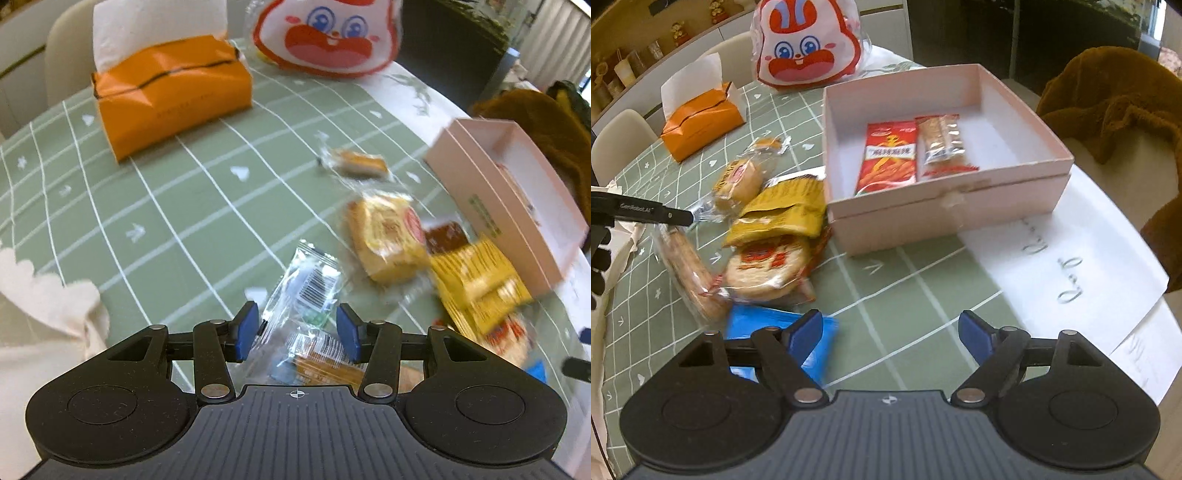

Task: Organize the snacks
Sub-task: 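Grasp the clear barcode snack packet with the left tool and lift it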

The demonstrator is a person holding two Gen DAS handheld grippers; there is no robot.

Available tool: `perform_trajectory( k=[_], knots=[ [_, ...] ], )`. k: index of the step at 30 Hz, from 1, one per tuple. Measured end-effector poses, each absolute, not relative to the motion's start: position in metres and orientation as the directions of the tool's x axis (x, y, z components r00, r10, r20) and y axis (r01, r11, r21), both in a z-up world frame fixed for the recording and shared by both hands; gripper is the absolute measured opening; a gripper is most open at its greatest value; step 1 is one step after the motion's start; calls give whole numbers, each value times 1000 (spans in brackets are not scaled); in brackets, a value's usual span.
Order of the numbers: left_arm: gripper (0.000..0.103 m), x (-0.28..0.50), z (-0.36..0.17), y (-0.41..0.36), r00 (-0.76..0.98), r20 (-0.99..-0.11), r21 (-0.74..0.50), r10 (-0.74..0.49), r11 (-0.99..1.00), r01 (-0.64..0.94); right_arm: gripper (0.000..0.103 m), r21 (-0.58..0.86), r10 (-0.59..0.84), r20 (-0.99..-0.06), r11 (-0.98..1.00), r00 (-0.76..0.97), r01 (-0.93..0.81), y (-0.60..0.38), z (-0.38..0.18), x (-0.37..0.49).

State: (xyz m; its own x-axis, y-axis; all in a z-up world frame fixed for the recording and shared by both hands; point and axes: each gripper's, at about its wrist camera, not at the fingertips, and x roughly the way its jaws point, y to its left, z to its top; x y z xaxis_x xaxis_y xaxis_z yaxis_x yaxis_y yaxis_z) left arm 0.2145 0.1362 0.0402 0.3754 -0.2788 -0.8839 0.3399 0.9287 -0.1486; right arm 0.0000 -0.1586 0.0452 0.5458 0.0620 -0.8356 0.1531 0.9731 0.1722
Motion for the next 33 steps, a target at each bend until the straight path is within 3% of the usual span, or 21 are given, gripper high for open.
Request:
perform_trajectory(
  k=[4, 6, 8, 10, 12, 21, 27, 33],
  knots=[
    [58, 201, 31, 132, 409, -895, 1, -177, 917, 399, 82, 148, 32, -846, 973, 532, 177, -145, 41, -7],
    [55, 199, 34, 138, 431, -880, -15, -199, 919, 394, 82, 142, 20, -852, 971, 522, 194, -142, 37, -13],
    [43, 199, 36, 143, 436, -875, -40, -212, 928, 371, 82, 141, 14, -856, 968, 517, 208, -137, 36, -21],
    [41, 197, 38, 148, 423, -877, -80, -229, 937, 341, 82, 142, 15, -854, 968, 520, 206, -131, 36, -28],
    [24, 188, 41, 154, 423, -871, -127, -252, 945, 301, 82, 144, 19, -849, 970, 527, 197, -127, 38, -33],
    [15, 133, 60, 169, 471, -815, -257, -337, 939, 227, 87, 157, 106, -825, 986, 555, 46, -77, 52, -30],
    [15, 108, 97, 161, 528, -741, -312, -416, 908, 278, 87, 184, 122, -856, 980, 503, 76, -64, 35, -21],
    [20, 116, 76, 143, 493, -813, -109, -310, 913, 393, 87, 174, 99, -857, 979, 505, 104, -71, 33, -27]
  ],
)
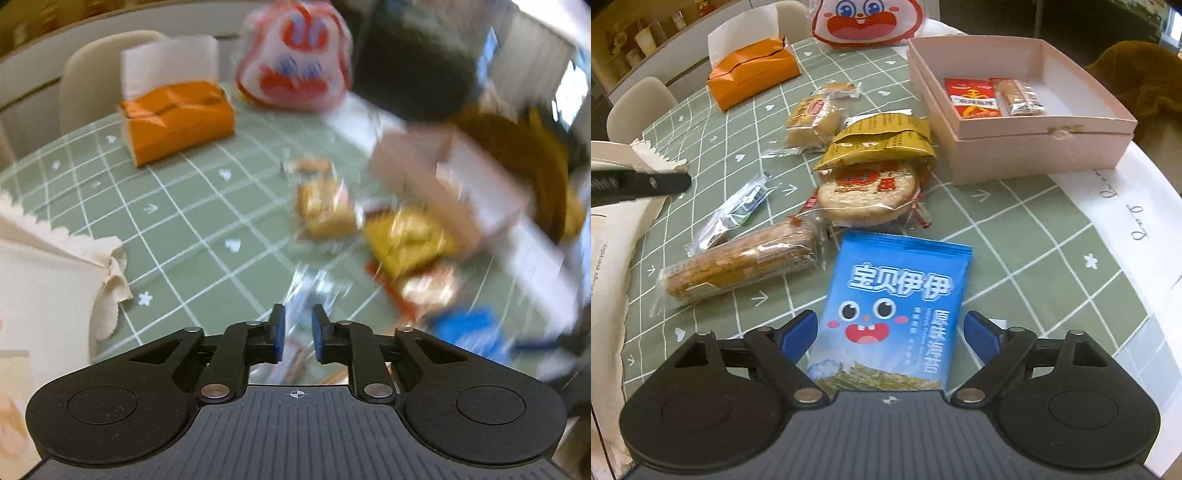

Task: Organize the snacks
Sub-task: 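Grasp the clear barcode snack packet with the left tool and lift it, then grasp the round sesame cookie packet with the right tool while the left tool holds the clear packet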

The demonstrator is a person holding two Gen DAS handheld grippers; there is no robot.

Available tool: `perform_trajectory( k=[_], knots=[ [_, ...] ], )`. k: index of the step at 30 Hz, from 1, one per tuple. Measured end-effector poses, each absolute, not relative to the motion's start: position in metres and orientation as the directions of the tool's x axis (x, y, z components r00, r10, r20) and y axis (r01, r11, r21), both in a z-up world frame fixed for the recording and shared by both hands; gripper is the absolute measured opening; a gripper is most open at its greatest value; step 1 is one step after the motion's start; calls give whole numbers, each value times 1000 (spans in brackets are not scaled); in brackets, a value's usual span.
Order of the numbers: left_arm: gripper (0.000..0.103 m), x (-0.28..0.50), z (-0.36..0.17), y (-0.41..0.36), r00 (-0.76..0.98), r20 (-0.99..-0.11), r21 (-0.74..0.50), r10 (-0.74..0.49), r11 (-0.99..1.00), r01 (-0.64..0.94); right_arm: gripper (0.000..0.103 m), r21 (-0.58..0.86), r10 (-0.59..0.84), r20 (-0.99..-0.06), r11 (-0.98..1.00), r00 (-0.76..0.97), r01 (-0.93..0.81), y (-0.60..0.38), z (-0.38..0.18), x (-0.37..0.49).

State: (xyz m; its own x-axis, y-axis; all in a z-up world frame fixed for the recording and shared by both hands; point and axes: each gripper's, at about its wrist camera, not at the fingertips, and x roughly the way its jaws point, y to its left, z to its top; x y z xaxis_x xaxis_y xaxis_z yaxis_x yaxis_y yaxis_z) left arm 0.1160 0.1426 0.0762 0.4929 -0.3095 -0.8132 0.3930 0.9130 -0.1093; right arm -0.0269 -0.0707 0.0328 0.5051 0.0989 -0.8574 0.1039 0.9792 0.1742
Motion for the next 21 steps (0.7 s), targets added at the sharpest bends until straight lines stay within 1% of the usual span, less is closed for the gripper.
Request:
perform_trajectory(
  k=[2, 4, 7, 8, 12, 14, 16, 17, 18, 19, 21],
  knots=[
    [23, 116, 66, 135, 491, -834, 15, -252, 880, 476, 87, 169, 89, -857, 979, 508, 113, -76, 33, -30],
    [24, 116, 59, 129, 468, -853, 72, -232, 836, 545, 87, 178, 90, -859, 976, 503, 128, -84, 30, -33],
    [27, 120, 47, 124, 400, -886, 54, -235, 803, 593, 87, 186, 90, -866, 971, 491, 150, -94, 24, -37],
    [29, 119, 46, 122, 408, -881, 62, -241, 795, 604, 87, 190, 91, -868, 969, 488, 156, -97, 21, -38],
    [30, 120, 44, 118, 397, -878, 45, -266, 781, 623, 94, 234, 117, -862, 955, 493, 181, -109, 15, -42],
    [31, 118, 44, 114, 400, -875, 62, -274, 756, 652, 97, 231, 113, -859, 956, 499, 182, -110, 13, -43],
    [42, 119, 44, 110, 415, -872, 97, -259, 741, 665, 100, 225, 108, -857, 959, 505, 175, -110, 12, -43],
    [45, 122, 44, 109, 422, -872, 108, -248, 744, 659, 101, 223, 107, -855, 960, 508, 172, -109, 11, -43],
    [53, 125, 44, 108, 429, -872, 115, -235, 754, 646, 103, 221, 107, -853, 961, 510, 168, -108, 11, -43],
    [58, 130, 43, 108, 430, -873, 115, -229, 762, 638, 103, 215, 103, -852, 963, 513, 163, -107, 10, -43],
    [60, 137, 41, 107, 421, -877, 95, -232, 774, 626, 103, 201, 93, -851, 967, 517, 157, -104, 9, -43]
  ],
)
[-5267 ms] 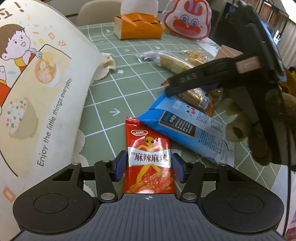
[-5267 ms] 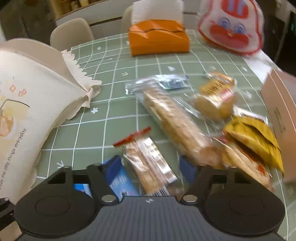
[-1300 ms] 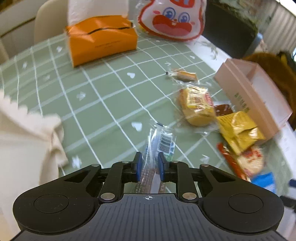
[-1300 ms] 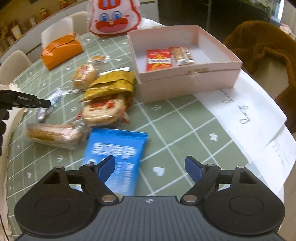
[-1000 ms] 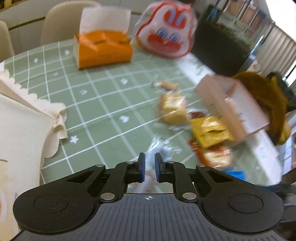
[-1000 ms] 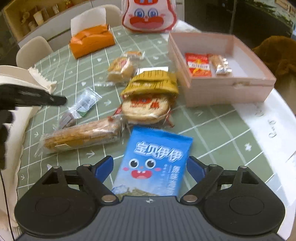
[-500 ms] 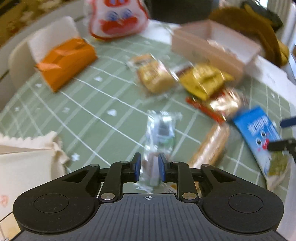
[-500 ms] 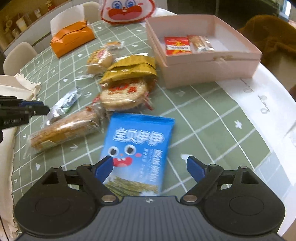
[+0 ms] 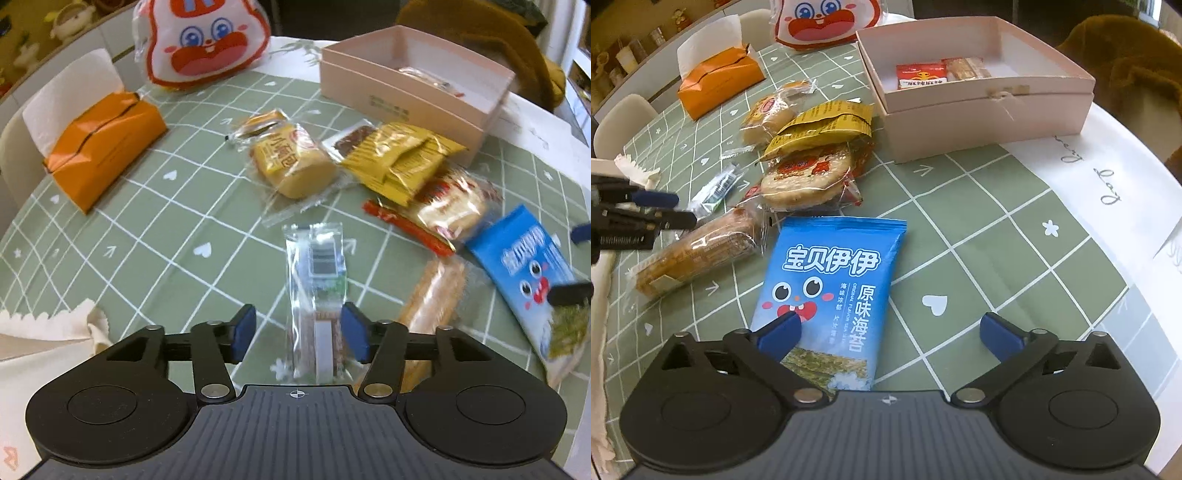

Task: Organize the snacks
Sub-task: 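Grasp the round sesame cookie packet with the right tool while the left tool holds the clear packet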

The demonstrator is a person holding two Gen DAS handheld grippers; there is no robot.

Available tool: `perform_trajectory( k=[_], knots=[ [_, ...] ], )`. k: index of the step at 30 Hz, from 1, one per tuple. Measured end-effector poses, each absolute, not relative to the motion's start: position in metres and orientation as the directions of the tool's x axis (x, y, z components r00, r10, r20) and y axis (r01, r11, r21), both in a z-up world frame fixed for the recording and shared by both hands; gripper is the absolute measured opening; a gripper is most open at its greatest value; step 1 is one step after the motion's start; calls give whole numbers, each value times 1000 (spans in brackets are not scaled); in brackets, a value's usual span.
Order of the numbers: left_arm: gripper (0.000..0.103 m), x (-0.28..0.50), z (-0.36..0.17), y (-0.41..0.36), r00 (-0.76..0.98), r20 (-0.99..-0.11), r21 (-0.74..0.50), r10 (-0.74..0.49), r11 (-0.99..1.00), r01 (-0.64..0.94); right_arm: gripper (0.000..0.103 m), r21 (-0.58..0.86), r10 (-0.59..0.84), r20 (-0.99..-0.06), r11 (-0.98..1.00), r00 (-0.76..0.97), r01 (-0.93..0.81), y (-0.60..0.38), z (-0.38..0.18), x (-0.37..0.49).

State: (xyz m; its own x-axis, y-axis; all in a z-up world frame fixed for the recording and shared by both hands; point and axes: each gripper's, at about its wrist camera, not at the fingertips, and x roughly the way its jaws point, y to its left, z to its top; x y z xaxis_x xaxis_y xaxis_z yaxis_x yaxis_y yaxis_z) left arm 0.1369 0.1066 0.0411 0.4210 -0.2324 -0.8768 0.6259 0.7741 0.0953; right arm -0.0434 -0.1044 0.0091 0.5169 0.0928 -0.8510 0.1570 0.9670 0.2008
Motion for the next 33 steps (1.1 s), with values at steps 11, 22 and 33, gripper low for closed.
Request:
perform_trajectory(
  k=[11, 22, 33],
  knots=[
    [40, 150, 37, 111, 384, -885, -43, -262, 869, 493, 103, 195, 85, -829, 970, 552, 143, -104, 6, -50],
    [39, 106, 109, 122, 481, -790, -179, -380, 893, 412, 103, 228, 106, -826, 961, 553, 156, -112, 21, -30],
    [39, 46, 64, 123, 382, -823, -318, -420, 899, 302, 103, 199, 84, -852, 965, 517, 170, -65, 22, 73]
  ],
)
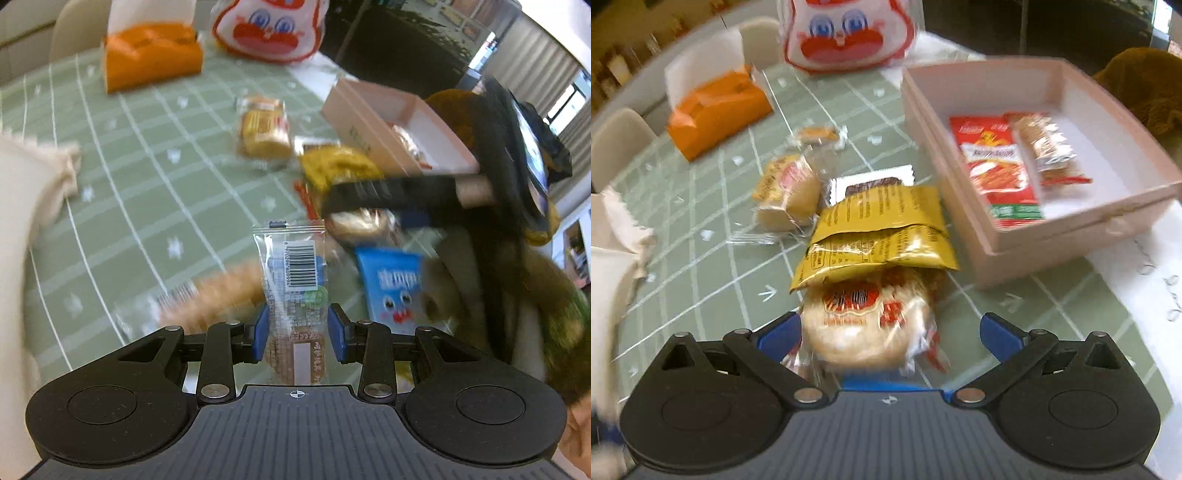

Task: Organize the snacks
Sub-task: 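Grasp the round sesame cookie packet with the right tool while the left tool holds the clear packet, then lift the sesame cookie with the right tool while the left tool holds the clear packet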

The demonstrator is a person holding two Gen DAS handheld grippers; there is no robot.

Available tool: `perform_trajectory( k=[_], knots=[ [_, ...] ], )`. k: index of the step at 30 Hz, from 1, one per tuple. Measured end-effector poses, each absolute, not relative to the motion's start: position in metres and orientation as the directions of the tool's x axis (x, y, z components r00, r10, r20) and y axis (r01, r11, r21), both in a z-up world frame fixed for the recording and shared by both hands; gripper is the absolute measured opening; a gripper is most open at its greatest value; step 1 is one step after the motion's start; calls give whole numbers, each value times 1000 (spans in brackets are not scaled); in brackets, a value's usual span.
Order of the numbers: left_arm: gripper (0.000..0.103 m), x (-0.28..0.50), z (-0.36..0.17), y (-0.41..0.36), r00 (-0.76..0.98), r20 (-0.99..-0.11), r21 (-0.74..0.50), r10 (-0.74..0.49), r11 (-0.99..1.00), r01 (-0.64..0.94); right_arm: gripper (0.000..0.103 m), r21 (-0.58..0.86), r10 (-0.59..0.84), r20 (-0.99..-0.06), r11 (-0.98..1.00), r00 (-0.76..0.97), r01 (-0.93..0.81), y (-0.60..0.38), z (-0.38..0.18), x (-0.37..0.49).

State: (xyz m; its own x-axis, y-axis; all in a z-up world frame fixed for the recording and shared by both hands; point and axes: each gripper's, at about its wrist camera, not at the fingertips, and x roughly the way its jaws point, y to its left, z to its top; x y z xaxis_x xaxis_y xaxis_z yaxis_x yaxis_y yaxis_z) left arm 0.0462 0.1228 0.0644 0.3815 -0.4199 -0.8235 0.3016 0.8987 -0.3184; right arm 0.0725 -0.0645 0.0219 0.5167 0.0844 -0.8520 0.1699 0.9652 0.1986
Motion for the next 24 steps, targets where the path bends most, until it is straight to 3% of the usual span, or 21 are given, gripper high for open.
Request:
perform_trajectory(
  k=[4, 6, 8, 18, 24],
  knots=[
    [39, 34, 49, 125, 360, -820, -364, -446, 890, 273, 102, 243, 126, -862, 953, 492, 181, -61, 19, 83],
    [39, 31, 46, 128, 363, -814, -378, -454, 888, 264, 89, 214, 127, -872, 968, 473, 133, -52, 21, 84],
    [39, 30, 46, 132, 370, -804, -396, -466, 883, 252, 87, 154, 98, -878, 984, 468, 83, -43, 25, 82],
    [39, 34, 49, 139, 390, -781, -438, -487, 873, 212, 87, 176, 137, -853, 984, 503, 31, -67, 65, 29],
    [39, 31, 51, 119, 379, -768, -457, -516, 857, 238, 87, 115, 71, -868, 992, 492, 60, -114, 62, -13]
  ],
)
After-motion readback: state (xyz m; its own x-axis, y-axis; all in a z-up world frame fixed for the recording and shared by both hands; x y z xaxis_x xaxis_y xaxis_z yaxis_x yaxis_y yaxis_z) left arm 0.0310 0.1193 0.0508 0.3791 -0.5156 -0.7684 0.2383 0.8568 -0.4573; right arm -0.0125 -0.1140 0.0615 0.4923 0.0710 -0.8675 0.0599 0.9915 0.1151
